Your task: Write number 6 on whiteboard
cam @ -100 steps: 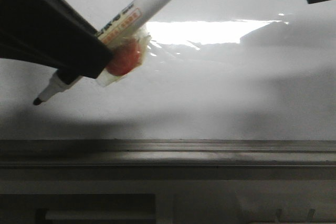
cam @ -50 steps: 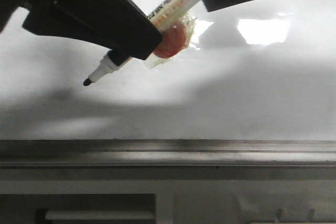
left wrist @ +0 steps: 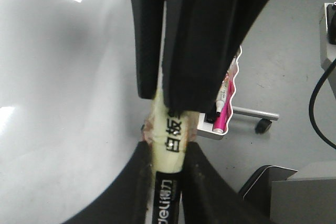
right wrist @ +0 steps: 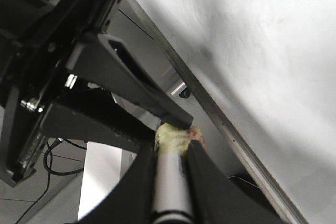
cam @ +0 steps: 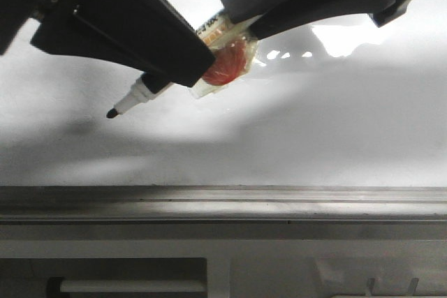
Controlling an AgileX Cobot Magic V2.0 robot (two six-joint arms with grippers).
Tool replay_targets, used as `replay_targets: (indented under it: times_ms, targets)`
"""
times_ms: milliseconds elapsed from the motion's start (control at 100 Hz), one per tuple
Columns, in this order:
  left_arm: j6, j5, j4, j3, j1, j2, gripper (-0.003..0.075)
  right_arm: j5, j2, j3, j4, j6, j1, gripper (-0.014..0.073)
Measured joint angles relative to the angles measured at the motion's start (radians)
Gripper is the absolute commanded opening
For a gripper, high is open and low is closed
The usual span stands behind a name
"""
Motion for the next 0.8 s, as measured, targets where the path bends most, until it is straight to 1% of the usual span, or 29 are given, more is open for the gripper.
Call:
replay_targets:
  times_ms: [40,90,140,190,210,230,260,310,360,450,550,650,800]
  targets:
    - [0.002,0.000,0.002,0.000,0.000,0.000,0.0043,0.000,0.000,0.000,0.000,-0.002,0.000,-0.0063]
    - [0.006,0.000,0.004,0.000,0.000,0.000,0.0106,0.000,0.000,0.000,0.000,-0.005,0.000,-0.0063]
    - [0.010,0.000,0.004,0.000,0.000,0.000,0.0188,0.000,0.000,0.000,0.000,-0.005,0.000,-0.0063]
    - [0.016,0.002,0.004,0.000,0.002,0.000,0.0300,0.003,0.000,0.000,0.000,-0.007,0.000,-0.0063]
    - [0.018,0.002,0.004,0.000,0.005,0.000,0.0328,0.006,0.000,0.000,-0.001,-0.007,0.000,-0.0063]
    - [0.018,0.002,0.004,0.000,0.007,-0.003,0.0381,0.006,0.000,0.000,-0.001,-0.007,0.000,-0.0063]
    - [0.018,0.002,0.004,0.000,0.012,-0.007,0.0426,0.007,0.000,0.000,-0.003,-0.007,0.000,-0.0063]
    - [0.018,0.007,0.001,0.000,0.027,-0.019,0.0477,0.007,0.000,0.000,-0.003,-0.007,0.000,-0.0063]
    - [0.011,0.010,-0.003,0.000,0.051,-0.038,0.0493,-0.001,0.000,0.000,-0.005,-0.007,0.001,-0.0063]
    - [-0.015,0.022,-0.011,0.000,0.104,-0.085,0.0491,-0.031,-0.016,0.000,-0.010,-0.007,0.001,-0.0063]
    - [-0.053,0.031,-0.015,0.000,0.187,-0.151,0.0491,-0.080,-0.048,0.000,-0.015,-0.007,0.001,-0.0063]
    - [-0.067,0.032,-0.043,0.021,0.279,-0.234,0.0491,-0.168,-0.097,0.007,-0.023,-0.007,0.001,-0.0063]
    - [-0.074,0.009,-0.112,0.101,0.436,-0.351,0.0491,-0.329,-0.193,0.045,-0.041,-0.011,0.001,-0.0063]
